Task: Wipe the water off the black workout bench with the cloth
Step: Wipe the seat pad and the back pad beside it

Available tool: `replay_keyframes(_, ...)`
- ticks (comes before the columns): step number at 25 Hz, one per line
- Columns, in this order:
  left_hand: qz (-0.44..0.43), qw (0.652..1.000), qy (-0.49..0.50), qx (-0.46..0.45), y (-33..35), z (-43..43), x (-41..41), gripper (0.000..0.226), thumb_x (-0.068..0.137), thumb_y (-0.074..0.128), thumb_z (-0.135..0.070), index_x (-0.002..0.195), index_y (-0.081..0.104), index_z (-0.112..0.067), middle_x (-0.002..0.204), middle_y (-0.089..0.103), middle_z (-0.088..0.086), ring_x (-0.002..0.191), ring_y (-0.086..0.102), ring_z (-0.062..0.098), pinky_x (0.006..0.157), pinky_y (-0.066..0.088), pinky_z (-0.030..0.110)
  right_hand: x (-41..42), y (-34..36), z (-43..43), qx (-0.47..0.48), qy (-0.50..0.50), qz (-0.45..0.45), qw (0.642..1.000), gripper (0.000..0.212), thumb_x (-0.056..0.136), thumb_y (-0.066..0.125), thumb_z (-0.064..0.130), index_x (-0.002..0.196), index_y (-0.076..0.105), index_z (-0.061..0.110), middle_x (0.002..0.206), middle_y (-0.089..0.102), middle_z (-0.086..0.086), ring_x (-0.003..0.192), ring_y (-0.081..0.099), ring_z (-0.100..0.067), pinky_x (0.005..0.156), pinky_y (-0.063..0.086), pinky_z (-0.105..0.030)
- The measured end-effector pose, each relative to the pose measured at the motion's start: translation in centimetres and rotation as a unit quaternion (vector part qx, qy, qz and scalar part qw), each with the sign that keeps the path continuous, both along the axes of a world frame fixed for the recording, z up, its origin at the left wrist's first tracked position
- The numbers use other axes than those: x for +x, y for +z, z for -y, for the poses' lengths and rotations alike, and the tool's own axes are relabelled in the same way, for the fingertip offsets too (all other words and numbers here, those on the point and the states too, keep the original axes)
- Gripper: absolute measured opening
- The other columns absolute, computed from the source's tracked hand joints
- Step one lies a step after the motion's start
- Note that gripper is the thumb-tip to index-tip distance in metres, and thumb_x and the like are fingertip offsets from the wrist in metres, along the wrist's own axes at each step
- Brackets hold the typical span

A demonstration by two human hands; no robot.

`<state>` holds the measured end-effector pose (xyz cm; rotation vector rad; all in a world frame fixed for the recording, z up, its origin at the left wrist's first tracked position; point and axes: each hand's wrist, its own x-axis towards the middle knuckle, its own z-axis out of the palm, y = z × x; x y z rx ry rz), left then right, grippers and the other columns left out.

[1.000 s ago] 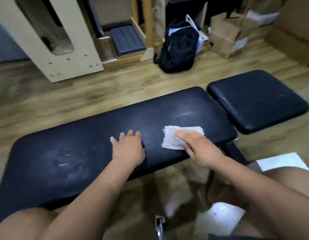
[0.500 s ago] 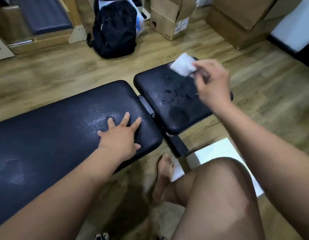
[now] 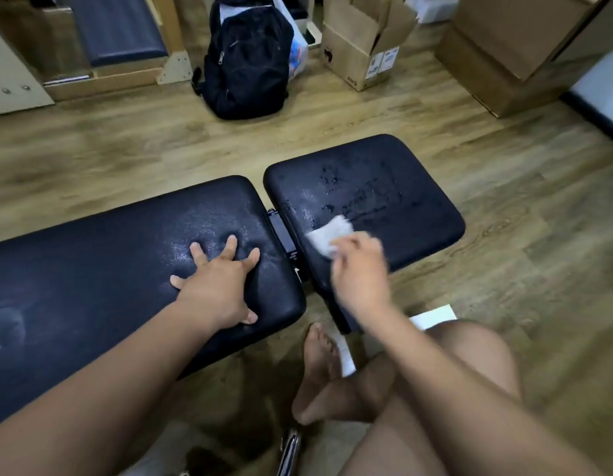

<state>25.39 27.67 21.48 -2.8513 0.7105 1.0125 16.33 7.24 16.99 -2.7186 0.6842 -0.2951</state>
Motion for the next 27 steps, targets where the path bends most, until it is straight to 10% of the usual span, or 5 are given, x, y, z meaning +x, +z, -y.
replay_keyframes(4,0.007,1.000,-0.005,0.007,-0.3,-0.5,-0.2,0.112,0.073,0.080,-0.045,0.152,0.001,-0.048,0.163,-0.016,-0.013,0.147,-0.014,0.046,0.101,0.029,0.077,0.0,-0.1,-2.5,0.021,0.184,-0.017,0.983,0.024,0.080,0.056,0.013,0.096,0.073,0.017,0.105,0.060,-0.005,0.093,0.054,-0.032,0.079,0.050,-0.042)
replay_keyframes(12,0.016,0.999,-0.023,0.025,-0.4,-0.3,0.0,0.113,0.073,0.080,-0.047,0.153,0.000,-0.046,0.164,-0.014,-0.010,0.145,-0.009,0.049,0.095,0.034,0.077,-0.2,2.5,19.4,0.062,-0.220,-0.065,0.971,0.029,0.090,0.051,0.005,0.113,0.068,-0.001,0.117,0.067,-0.021,0.110,0.063,-0.033,0.098,0.043,-0.028)
replay_keyframes(21,0.016,0.999,-0.024,0.024,-0.4,-0.5,-0.1,0.112,0.074,0.077,-0.051,0.152,-0.004,-0.049,0.163,-0.018,-0.013,0.146,-0.012,0.046,0.100,0.031,0.076,0.6,-0.1,-4.4,0.013,0.159,-0.023,0.987,0.025,0.081,0.059,0.006,0.099,0.074,0.012,0.110,0.063,-0.006,0.097,0.052,-0.032,0.082,0.051,-0.039)
replay_keyframes(27,-0.010,1.000,-0.008,0.010,-0.2,-0.4,0.0,0.111,0.076,0.077,-0.046,0.151,-0.004,-0.049,0.162,-0.021,-0.014,0.146,-0.019,0.046,0.104,0.026,0.076,-1.4,-0.7,6.6,0.018,0.068,0.016,0.997,0.027,0.077,0.059,0.005,0.097,0.076,0.009,0.103,0.065,-0.015,0.093,0.059,-0.038,0.086,0.053,-0.038)
